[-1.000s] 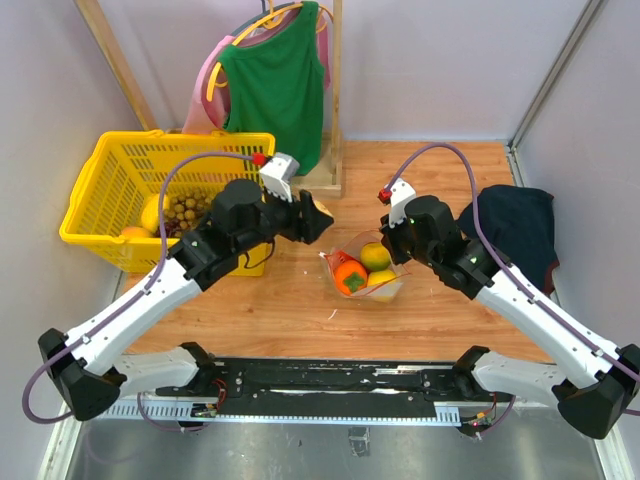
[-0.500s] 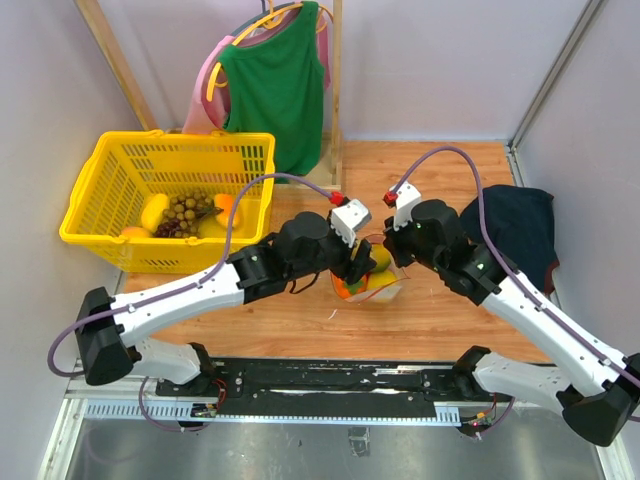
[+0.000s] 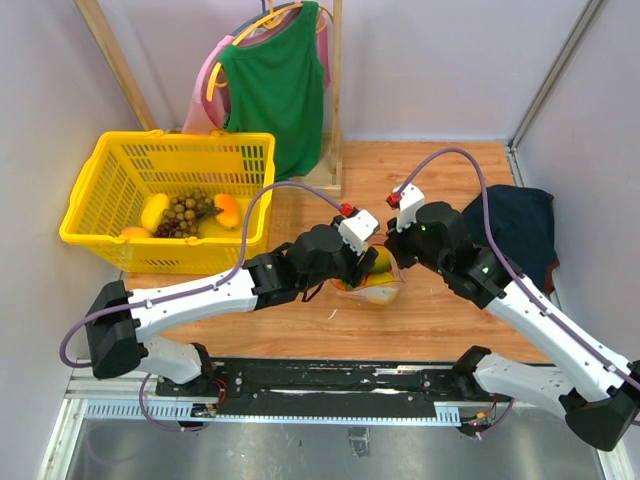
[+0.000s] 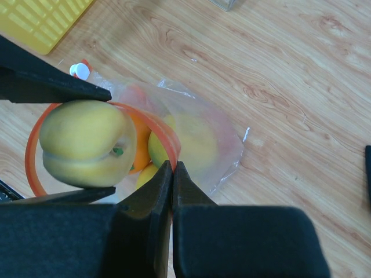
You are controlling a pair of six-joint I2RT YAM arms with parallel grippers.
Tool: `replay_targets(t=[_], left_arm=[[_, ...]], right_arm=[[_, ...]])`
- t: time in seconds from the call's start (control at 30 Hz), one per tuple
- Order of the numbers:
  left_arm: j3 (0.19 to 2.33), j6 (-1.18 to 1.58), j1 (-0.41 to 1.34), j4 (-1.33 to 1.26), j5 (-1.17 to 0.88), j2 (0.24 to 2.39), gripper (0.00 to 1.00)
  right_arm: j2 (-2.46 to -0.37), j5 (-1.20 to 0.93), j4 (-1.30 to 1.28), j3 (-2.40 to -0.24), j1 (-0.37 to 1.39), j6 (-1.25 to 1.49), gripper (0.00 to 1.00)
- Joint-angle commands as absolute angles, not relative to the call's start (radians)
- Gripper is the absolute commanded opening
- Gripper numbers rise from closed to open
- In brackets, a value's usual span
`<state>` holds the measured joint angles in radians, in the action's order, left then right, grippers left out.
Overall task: Place the food in the zip-top bag and seal the zipper
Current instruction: Place the fake fruit in the zipper food storage bag.
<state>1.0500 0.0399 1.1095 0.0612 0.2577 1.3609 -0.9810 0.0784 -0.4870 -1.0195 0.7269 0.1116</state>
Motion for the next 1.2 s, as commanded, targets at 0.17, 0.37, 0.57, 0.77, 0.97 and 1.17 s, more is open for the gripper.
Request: replay_targets(t=[0.17,0.37,0.57,0.77,0.97,1.17], left_arm=[[1.043,0.029,1.118,0.018,0.234,1.381,0.66],[1.033,0.030,1.118,0.016,0.219,1.375,0.75],[1.032,0.039,1.118,0.025,0.224,1.375,0.85],[1.055,0.069,1.117,0.058,0.260,1.353,0.85],[1.051,0.096,1.116,0.148,0.323,1.285,0.85],[1.014,0.120,1.112,0.233,0.356,1.264,0.85]], right_arm=[[-0.954,0.073,-0.453,-1.002,0.736,0.123,0.01],[-0.951,0.071,-0.450,-0.998,0.736,0.127,0.01],[-0.949,0.070,-0.451,-0.999,0.736,0.127,0.01],[-0.941,0.074,-0.453,-0.997,0.736,0.128,0.01],[-0.942,0.078,-0.460,-1.005,0.736,0.124,0.01],[-0.939,0.081,-0.460,-1.004,0.735,0.124,0.01]])
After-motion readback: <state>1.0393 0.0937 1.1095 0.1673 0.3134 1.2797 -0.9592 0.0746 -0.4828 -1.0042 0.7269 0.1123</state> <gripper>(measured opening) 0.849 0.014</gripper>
